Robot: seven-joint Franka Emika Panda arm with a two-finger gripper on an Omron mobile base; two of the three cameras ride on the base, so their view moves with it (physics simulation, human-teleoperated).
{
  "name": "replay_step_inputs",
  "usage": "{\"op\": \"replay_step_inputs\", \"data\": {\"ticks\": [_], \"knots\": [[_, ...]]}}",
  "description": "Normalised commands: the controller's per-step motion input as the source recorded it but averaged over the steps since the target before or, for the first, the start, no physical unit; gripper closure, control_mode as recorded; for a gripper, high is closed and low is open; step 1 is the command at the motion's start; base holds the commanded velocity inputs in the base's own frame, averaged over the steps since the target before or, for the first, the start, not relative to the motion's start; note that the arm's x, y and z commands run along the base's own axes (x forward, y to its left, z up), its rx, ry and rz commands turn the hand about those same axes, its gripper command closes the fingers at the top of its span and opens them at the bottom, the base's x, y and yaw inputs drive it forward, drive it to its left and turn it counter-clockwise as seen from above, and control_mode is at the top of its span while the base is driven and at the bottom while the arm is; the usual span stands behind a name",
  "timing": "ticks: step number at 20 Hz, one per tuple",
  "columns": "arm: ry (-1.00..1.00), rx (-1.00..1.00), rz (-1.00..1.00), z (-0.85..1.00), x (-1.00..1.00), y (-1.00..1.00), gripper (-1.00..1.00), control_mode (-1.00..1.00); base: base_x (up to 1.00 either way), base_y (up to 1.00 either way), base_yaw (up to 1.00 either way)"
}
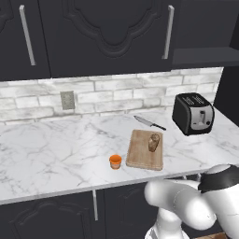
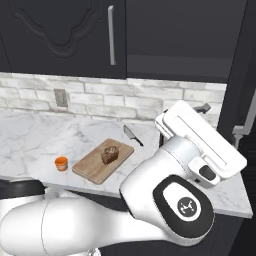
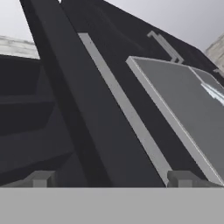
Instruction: Pick the bread, place it on the cutting board, pick the jam, place it on the counter, and close the cabinet.
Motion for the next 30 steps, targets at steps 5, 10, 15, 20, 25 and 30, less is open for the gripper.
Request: {"op": "replay_step_inputs", "data": {"ticks": [5, 10, 15, 20, 25, 30], "knots": [[0.03, 0.0, 0.23, 0.0, 0.37, 0.23, -1.0, -1.0, 0.0, 0.0, 0.0], [0.03, 0.0, 0.2, 0.0, 0.39, 0.13, -1.0, -1.0, 0.0, 0.0, 0.0], [0.03, 0.0, 0.25, 0.0, 0.36, 0.08, -1.0, -1.0, 0.0, 0.0, 0.0], [0.05, 0.0, 0.28, 0.0, 0.38, 0.07, -1.0, -1.0, 0.0, 0.0, 0.0], [0.05, 0.0, 0.3, 0.0, 0.38, 0.04, -1.0, -1.0, 0.0, 0.0, 0.0], [0.04, 0.03, 0.3, 0.0, 0.39, 0.0, -1.0, -1.0, 0.0, 0.0, 0.0]]}}
